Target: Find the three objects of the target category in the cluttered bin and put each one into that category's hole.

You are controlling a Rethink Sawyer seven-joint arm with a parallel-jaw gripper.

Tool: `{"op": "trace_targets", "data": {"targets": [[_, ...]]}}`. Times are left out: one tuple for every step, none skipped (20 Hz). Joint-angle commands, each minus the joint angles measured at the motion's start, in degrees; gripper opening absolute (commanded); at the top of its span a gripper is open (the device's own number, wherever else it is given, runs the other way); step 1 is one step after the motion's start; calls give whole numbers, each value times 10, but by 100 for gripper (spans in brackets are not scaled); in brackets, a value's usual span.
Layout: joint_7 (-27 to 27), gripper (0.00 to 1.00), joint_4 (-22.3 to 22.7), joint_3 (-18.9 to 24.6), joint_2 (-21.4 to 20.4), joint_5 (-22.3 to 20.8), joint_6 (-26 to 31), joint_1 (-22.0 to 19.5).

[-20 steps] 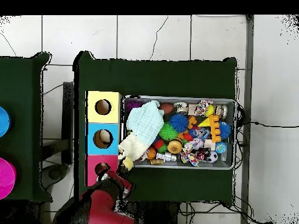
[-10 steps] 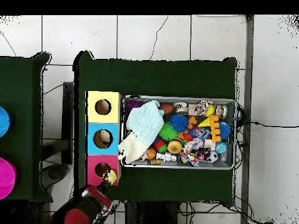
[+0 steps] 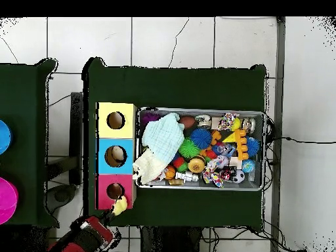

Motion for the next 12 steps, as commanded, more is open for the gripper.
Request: {"op": "trace_targets", "data": {"targets": [[169, 0, 23, 17, 50, 46, -12, -14], [159, 0, 21, 11, 43, 39, -7, -24], [158, 0, 15, 10, 44, 39, -1, -26], [149, 0, 11, 5, 39, 33, 5, -35], [147, 0, 4, 3, 42, 32, 11, -36], [139, 0, 2, -2, 34, 28, 16, -44], [138, 0, -4, -4, 37, 28, 21, -44], [132, 0, -5, -11, 31, 24, 27, -46], [134, 0, -11, -14, 34, 24, 34, -45], [133, 0, -13, -18, 32, 23, 39, -43], [136, 0, -22, -23, 36, 24, 49, -40], [135, 0, -26, -34, 34, 22, 63, -35]]}}
